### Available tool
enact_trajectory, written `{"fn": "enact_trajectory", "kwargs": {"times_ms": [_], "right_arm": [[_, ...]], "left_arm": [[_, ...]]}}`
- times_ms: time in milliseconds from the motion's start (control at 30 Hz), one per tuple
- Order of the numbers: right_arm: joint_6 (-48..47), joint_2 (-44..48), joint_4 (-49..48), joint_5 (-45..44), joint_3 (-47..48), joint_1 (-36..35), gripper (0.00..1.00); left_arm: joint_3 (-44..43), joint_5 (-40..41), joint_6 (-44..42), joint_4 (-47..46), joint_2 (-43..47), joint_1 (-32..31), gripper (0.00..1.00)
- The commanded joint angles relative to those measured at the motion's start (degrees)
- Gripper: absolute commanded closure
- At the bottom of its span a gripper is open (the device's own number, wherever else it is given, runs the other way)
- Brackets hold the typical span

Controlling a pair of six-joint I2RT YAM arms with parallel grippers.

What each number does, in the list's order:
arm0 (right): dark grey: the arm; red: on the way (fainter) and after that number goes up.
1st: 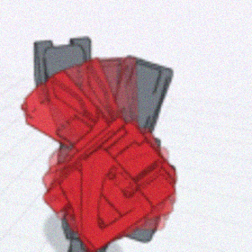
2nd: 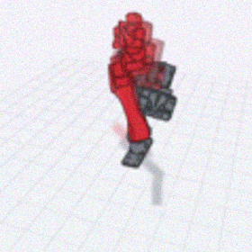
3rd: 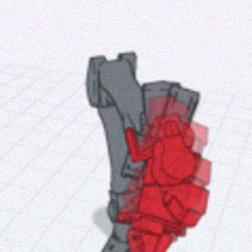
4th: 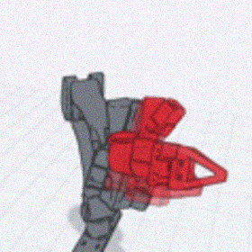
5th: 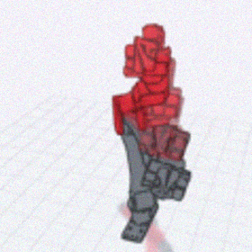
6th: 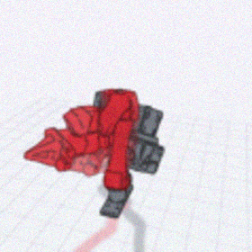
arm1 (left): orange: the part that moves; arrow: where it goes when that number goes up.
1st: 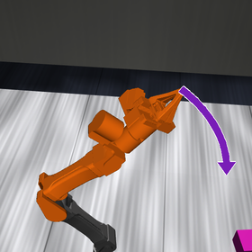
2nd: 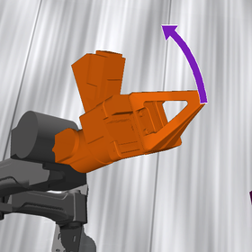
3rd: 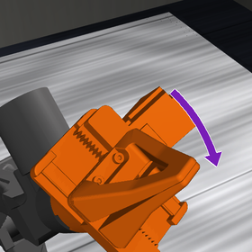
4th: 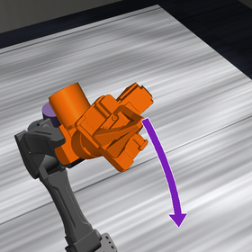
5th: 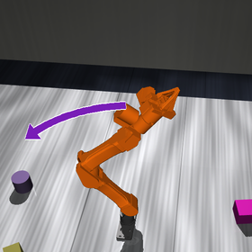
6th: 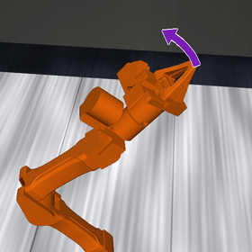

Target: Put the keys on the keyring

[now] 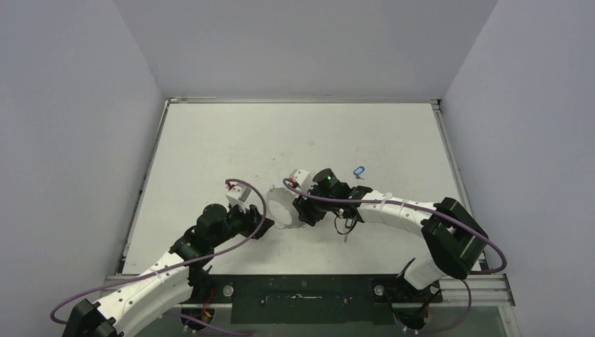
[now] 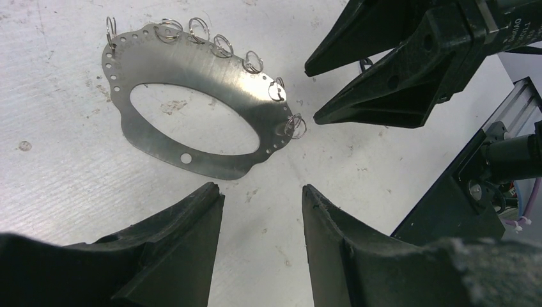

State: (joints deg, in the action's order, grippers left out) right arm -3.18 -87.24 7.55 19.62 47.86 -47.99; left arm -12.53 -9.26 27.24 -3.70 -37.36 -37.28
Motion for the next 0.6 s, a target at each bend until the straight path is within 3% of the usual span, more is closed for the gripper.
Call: {"fn": "enact_trajectory", "kwargs": {"times_ms": [0, 333, 567], "right_arm": [[1.51, 3.61, -3.29, 0.90, -0.91, 0.73, 0.54], [2.32, 2.11, -3.01, 2.25, -2.33, 1.39, 0.56], [13.10, 2.43, -9.90, 2.27, -6.48, 3.33, 0.57]], "left_arm": [[0.43, -0.35, -0.65, -3.23, 0.85, 0.36, 0.53], [1.92, -0.72, 1.25, -8.31, -1.92, 0.36, 0.54], [1.80, -3.33, 1.14, -18.43, -11.02, 0.22, 0.55]]}}
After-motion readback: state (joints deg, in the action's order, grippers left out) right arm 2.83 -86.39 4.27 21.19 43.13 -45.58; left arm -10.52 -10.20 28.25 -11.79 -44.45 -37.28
